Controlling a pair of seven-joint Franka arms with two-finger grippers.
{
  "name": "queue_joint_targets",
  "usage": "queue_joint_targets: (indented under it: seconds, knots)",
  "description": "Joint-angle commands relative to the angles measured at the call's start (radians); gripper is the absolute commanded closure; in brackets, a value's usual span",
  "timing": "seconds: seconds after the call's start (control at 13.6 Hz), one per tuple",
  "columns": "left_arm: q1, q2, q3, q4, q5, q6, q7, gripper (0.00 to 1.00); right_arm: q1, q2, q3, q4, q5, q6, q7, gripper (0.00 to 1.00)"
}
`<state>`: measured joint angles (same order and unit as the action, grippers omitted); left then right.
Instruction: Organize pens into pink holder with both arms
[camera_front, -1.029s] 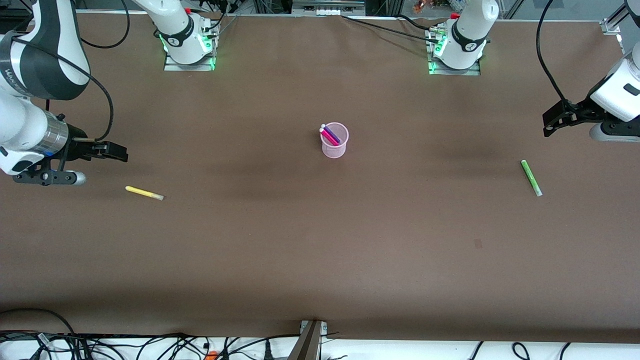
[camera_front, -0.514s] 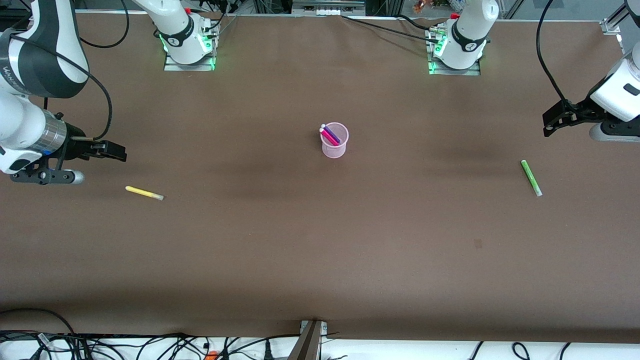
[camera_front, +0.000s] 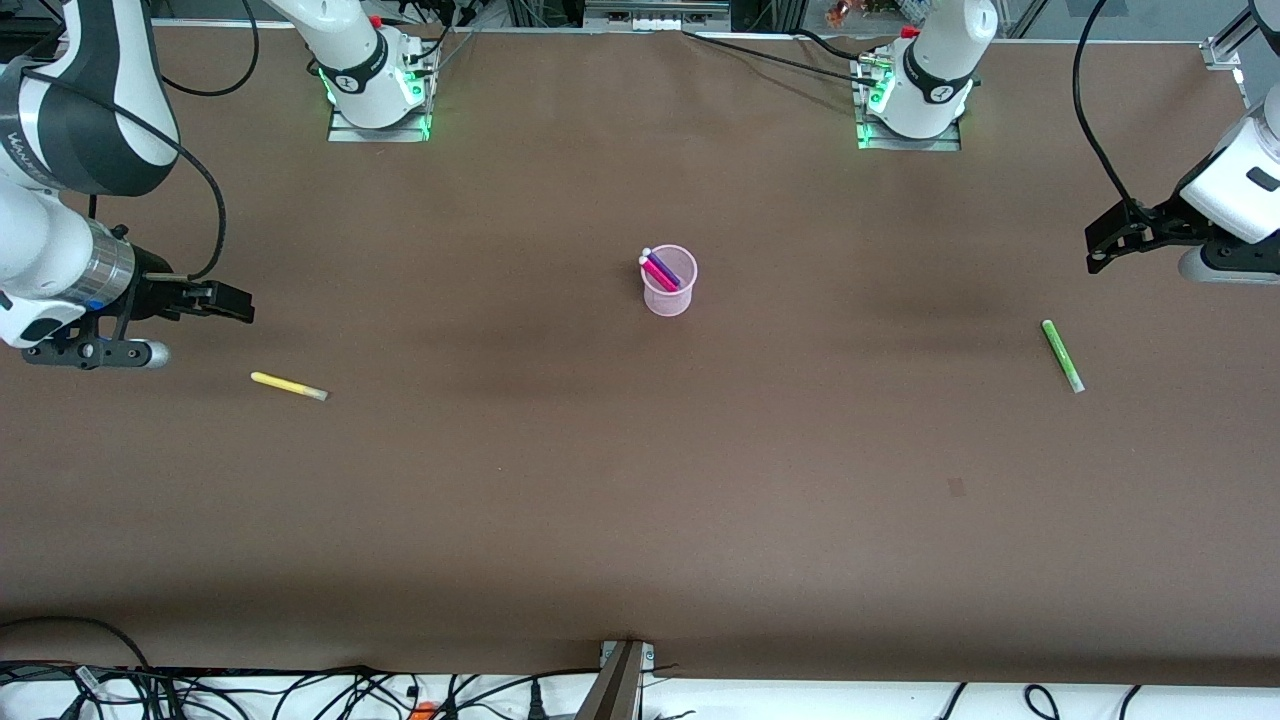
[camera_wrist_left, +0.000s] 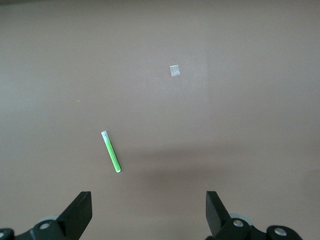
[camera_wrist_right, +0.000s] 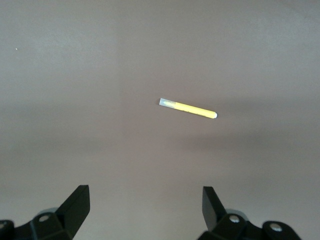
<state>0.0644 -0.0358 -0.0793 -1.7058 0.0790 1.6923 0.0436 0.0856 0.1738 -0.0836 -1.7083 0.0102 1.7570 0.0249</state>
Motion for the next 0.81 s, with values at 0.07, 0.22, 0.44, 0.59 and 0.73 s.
queue_joint_targets:
  seconds: [0.07, 0.22, 0.44, 0.59, 0.73]
  knots:
    - [-0.006, 0.004, 0.001, 0.018, 0.018, -0.016, 0.015, 0.00, -0.018, -0.023, 0.021, -0.010, -0.015, -0.016, -0.003, 0.00]
    - [-0.006, 0.004, 0.001, 0.018, 0.018, -0.016, 0.012, 0.00, -0.018, -0.022, 0.019, -0.002, -0.013, -0.028, -0.002, 0.00]
    - [-0.006, 0.004, 0.001, 0.018, 0.018, -0.016, 0.013, 0.00, -0.018, -0.016, 0.019, 0.012, -0.012, -0.027, 0.009, 0.00]
    - [-0.006, 0.004, 0.001, 0.018, 0.018, -0.016, 0.013, 0.00, -0.018, -0.016, 0.018, 0.012, -0.006, -0.027, 0.013, 0.00]
    - [-0.006, 0.004, 0.001, 0.018, 0.018, -0.016, 0.009, 0.00, -0.020, -0.016, 0.013, 0.012, 0.004, -0.021, 0.017, 0.00]
